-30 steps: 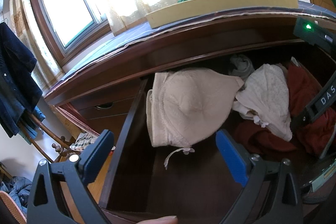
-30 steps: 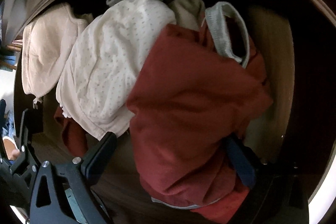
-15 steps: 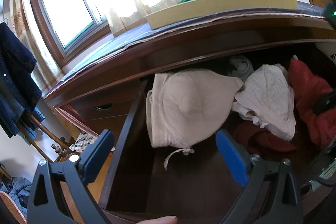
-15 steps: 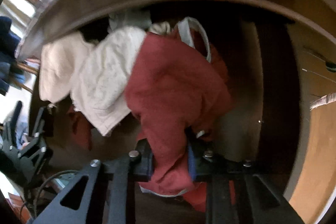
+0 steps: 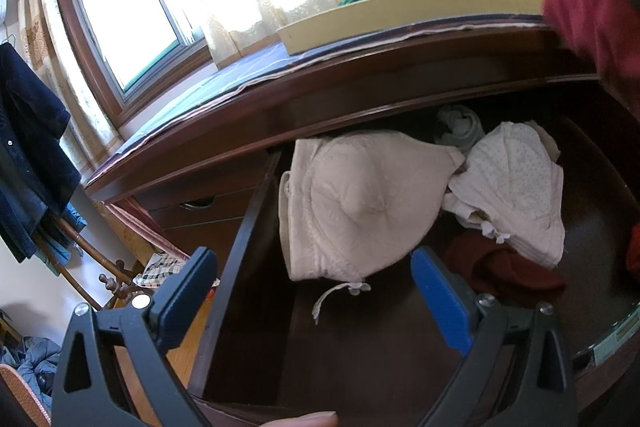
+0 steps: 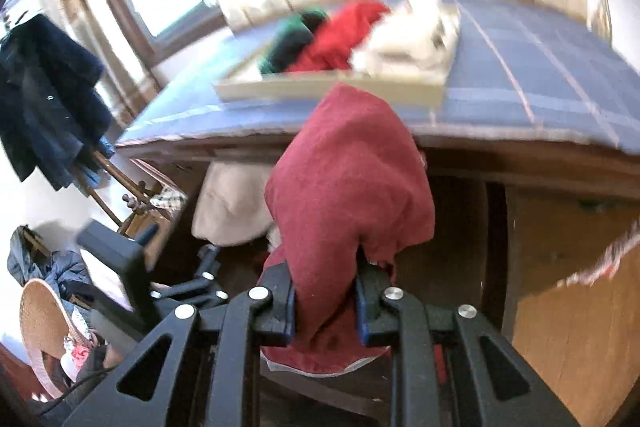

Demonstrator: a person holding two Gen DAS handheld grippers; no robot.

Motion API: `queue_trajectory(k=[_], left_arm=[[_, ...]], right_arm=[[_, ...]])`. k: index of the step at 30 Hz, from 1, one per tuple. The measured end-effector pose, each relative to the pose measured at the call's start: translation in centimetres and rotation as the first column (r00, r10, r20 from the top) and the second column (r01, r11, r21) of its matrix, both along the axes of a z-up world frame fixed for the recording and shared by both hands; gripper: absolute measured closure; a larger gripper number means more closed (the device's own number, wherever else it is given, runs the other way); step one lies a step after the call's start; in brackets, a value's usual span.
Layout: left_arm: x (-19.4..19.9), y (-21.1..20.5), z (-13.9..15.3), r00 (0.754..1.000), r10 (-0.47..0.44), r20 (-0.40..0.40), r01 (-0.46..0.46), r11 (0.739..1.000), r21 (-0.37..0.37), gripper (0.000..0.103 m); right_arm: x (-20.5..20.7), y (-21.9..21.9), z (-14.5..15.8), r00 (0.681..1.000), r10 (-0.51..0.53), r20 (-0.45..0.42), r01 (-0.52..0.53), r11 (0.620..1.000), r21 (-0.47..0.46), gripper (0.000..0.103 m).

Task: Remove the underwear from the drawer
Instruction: 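Carry the dark red cloth to the tan tray and release it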

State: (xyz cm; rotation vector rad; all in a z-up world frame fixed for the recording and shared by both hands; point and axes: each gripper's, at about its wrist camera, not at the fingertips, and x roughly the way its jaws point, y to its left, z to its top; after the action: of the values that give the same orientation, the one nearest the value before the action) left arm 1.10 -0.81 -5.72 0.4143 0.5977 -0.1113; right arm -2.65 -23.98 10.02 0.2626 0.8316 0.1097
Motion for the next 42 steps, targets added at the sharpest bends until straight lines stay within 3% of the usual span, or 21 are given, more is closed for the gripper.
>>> queue_trajectory(k=[13,21,25,28,32,37,42], left_arm=[[0.0,0.0,0.0,1.000,0.000,-0.001,0.000,1.000,0.000,0.004],[0.0,0.1,0.0,1.000,0.000,0.000,0.000,1.000,0.000,0.004],[0.0,0.0,0.1,1.000,-0.001,0.003,0.001,1.000,-0.001,0.004],[0.0,0.1,0.1,1.000,-0.003,0.004,0.003,1.000,-0.002,0.004],[0.0,0.1,0.1,1.000,-0.008,0.008,0.008,1.000,-0.005,0.004],[0.0,0.3,0.1,1.000,-0.013,0.008,0.013,1.000,-0.008,0.004],[0.1,0.3,0.1,1.000,-0.013,0.005,0.013,1.000,-0.007,0.004]], right_arm=[[5.4,3.5,7.6,0.968,0.016,0.249,0.016,0.992,-0.126,0.079],[14.4,4.5,11.8,0.956,0.012,0.294,0.019,0.994,-0.105,0.079],[19.6,6.3,11.1,0.968,-0.006,0.250,0.030,0.996,-0.089,0.079],[23.9,8.3,9.4,0.982,-0.031,0.184,0.058,0.989,-0.139,0.079],[28.5,11.0,5.1,0.995,-0.069,0.067,0.081,0.977,-0.195,0.079],[32.3,11.8,1.0,0.991,-0.126,-0.036,0.114,0.966,-0.231,0.079],[34.6,11.7,-0.9,0.985,-0.157,-0.068,0.135,0.959,-0.249,0.079]])
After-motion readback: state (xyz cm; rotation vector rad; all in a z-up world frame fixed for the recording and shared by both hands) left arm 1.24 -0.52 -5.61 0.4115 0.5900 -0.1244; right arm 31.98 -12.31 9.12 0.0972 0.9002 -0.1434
